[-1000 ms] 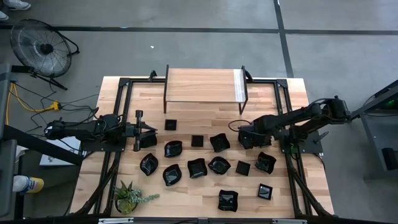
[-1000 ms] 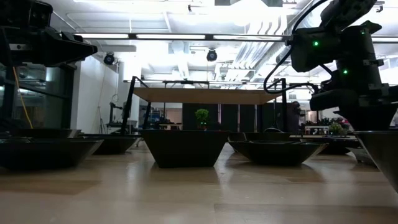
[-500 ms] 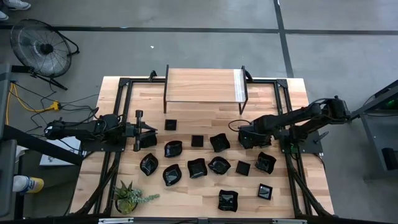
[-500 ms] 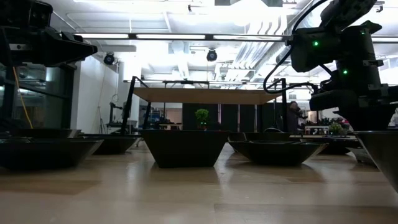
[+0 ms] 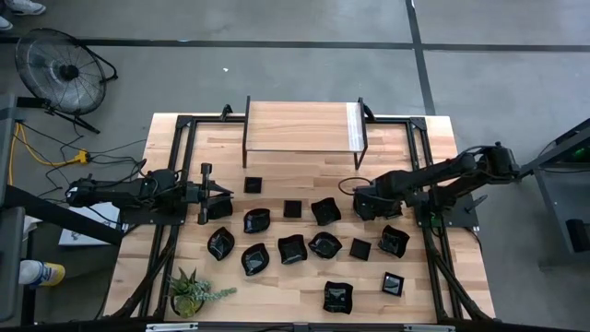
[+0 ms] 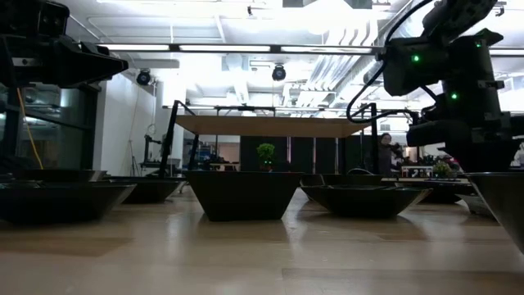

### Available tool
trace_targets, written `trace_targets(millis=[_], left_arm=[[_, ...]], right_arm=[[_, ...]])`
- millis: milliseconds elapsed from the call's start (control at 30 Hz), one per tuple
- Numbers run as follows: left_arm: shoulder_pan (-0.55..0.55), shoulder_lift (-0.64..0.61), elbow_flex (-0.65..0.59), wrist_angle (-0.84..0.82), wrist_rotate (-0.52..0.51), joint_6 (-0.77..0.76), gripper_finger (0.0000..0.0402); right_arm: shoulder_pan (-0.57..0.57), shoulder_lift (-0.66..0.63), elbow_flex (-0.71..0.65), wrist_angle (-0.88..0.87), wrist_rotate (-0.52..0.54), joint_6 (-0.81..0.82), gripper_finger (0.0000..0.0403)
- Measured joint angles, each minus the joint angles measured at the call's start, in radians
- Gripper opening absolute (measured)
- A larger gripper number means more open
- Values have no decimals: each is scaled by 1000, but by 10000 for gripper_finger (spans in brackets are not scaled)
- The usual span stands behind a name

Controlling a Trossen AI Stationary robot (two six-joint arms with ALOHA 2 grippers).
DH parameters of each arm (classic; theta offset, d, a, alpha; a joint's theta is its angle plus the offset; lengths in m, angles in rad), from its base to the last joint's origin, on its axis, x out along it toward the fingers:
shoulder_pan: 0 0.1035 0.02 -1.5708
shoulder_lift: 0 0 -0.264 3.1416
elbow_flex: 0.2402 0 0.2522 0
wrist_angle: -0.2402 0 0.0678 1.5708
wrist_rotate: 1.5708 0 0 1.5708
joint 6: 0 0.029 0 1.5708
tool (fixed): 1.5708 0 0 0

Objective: Pick & Place Mini shaped plates
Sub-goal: Put the black square plate on the shelf

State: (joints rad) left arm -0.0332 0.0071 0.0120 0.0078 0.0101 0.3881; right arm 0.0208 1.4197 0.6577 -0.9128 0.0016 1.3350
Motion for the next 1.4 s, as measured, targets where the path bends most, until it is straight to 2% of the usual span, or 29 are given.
trace_targets(millis=[133, 367, 667, 967, 1133, 1400], left_arm=[[0, 0, 0, 0, 0, 0, 56], [0, 0, 0, 0, 0, 0, 56], [0, 0, 0, 0, 0, 0, 56], [0, 0, 0, 0, 0, 0, 56], [0, 0, 0, 0, 0, 0, 56], [0, 0, 0, 0, 0, 0, 56]], right_arm=[[0, 0, -37, 35, -31, 0, 71], [0, 0, -26, 32, -33, -15, 67], [-1, 0, -8, 8, -39, -59, 7], [-1, -1, -6, -10, -41, -60, 3], [-1, -1, 60, -111, -29, -86, 1], [-17, -2, 252, -327, 55, -181, 0]])
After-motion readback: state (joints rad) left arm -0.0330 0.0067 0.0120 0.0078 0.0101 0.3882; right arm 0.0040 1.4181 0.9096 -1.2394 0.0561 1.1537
